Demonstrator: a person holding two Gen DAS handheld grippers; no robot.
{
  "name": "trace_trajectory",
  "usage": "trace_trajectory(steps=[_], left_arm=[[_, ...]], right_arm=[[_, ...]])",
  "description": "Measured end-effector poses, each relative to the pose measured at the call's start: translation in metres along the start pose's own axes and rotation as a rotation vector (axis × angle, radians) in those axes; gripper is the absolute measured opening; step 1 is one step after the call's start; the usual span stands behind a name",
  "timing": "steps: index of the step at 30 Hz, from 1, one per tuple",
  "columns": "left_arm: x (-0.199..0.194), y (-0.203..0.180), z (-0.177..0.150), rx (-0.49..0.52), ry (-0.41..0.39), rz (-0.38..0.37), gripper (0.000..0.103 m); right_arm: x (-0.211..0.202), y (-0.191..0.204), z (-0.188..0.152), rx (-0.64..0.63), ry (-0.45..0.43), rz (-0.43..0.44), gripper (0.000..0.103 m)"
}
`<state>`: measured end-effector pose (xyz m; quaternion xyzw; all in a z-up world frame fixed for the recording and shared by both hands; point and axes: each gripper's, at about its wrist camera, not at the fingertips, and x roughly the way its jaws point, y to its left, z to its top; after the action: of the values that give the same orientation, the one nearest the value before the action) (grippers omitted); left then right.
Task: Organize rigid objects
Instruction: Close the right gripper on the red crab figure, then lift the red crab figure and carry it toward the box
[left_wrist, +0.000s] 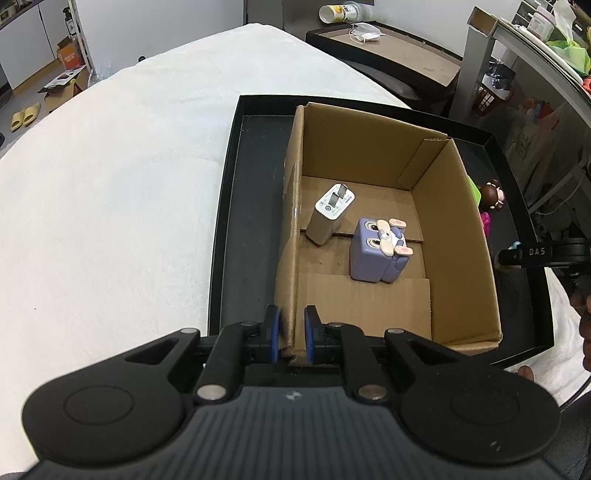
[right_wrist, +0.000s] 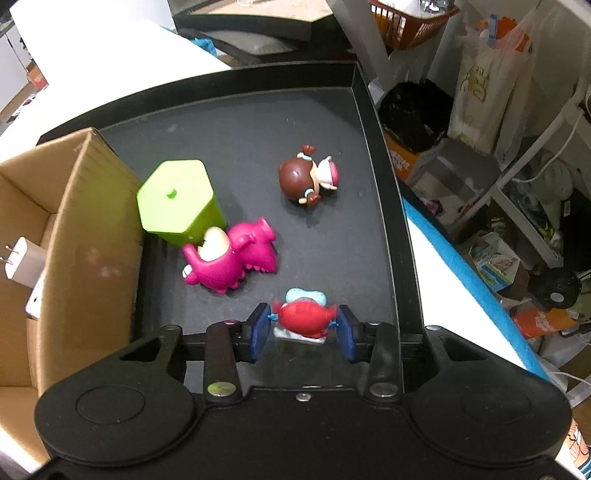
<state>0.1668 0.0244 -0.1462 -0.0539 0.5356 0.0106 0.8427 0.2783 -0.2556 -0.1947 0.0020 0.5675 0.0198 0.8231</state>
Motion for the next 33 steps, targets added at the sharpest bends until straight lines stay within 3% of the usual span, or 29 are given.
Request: trace_trajectory(steps=[19,33], left_arm=[[0.002,0.003,0.000,0.001,0.001,-0.004,0.010],[0.002,0.007,0.000,0.008,-0.001,-0.027,0.009]], right_arm=[[-0.046,0.006,0.009,0.014,-0.146,0.096,0.039],[-0.074,0.033,0.019,-0.011,-0.258,0.196,0.039]])
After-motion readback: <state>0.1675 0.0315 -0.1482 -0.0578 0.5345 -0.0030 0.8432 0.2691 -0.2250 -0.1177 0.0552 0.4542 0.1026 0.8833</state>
